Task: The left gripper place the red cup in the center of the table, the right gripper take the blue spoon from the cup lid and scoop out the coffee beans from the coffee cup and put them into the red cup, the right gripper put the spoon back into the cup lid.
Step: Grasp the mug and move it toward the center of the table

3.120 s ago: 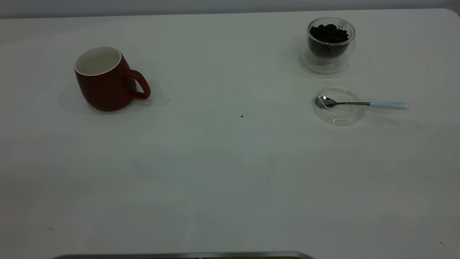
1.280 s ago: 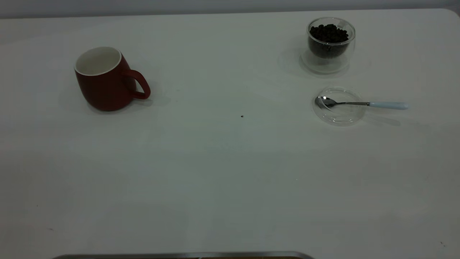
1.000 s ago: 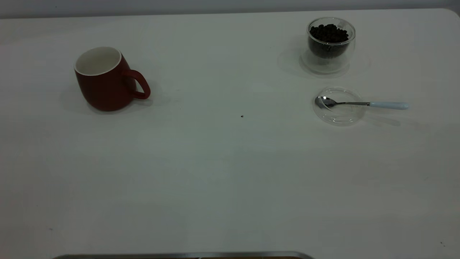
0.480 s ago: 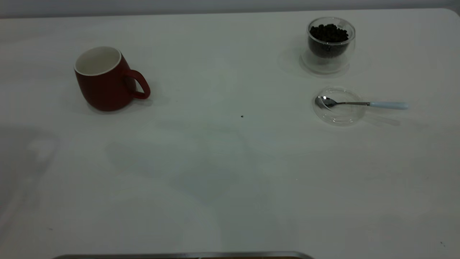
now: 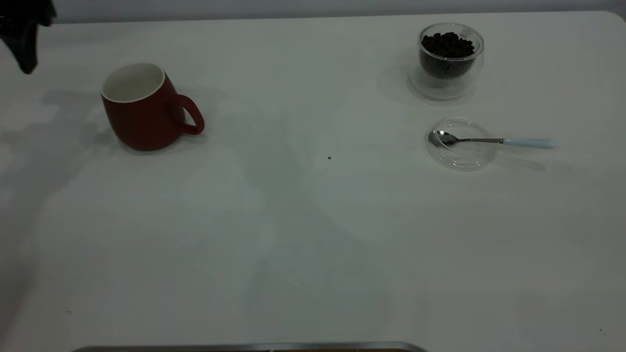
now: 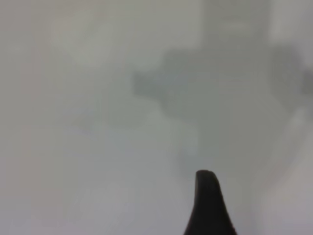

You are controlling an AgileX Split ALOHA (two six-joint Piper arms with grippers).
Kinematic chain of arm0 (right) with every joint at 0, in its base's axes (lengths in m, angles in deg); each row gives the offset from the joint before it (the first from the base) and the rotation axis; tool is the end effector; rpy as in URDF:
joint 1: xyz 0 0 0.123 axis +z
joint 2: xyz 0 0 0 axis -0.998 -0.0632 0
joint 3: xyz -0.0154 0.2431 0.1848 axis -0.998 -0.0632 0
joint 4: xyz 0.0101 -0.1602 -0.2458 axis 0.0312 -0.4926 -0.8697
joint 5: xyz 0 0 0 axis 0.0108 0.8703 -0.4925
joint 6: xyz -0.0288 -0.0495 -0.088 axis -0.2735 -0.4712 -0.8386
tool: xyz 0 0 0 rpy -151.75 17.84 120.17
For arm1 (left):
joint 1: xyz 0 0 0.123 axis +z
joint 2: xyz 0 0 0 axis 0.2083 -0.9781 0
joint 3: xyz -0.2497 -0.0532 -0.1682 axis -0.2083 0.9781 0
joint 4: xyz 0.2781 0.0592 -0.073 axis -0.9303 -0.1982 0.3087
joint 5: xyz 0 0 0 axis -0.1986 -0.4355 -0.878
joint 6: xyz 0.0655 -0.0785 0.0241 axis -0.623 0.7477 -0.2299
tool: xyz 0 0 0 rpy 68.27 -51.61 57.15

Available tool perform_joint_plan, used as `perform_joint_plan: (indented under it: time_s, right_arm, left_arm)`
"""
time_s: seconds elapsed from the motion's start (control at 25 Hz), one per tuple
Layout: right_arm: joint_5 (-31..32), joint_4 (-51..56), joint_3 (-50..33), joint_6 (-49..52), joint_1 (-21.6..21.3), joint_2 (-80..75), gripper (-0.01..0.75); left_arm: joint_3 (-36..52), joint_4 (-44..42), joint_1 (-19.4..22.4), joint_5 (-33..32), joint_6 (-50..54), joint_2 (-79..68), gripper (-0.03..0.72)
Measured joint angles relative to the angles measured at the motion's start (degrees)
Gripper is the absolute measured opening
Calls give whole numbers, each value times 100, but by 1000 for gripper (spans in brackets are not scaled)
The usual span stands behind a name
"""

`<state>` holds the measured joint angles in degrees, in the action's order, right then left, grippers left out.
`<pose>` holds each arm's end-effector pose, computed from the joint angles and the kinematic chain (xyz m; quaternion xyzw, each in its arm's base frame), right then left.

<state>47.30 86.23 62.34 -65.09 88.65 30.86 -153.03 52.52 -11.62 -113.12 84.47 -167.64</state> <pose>0.0214 0.0008 0.2747 -0.0598 0.8734 -0.0139 0.4832 0.4951 0.0222 0.0994 0.0328 0.9879 0.0953 0.1178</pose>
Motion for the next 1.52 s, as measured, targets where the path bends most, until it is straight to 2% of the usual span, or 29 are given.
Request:
perform_joint_plan:
  time_s: [0.2,0.56,1.08,1.28,1.52]
  right_arm:
    - [0,0,0,0,0,0,547]
    - [0,0,0,0,0,0,547]
    - [0,0,0,0,0,0,547]
    - [0,0,0,0,0,0,547]
    - [0,0,0,0,0,0,547]
  left_arm:
    - [-549,0,4,114,-51,-366,587]
    - [-560,422,4,617,-339,-830,587]
    - [-578,512,4,925,-931,-1147,587]
    - [-578,631,4,929,-1850,-1147,587]
    - [-578,669,-31,951,-4629,-1147,587]
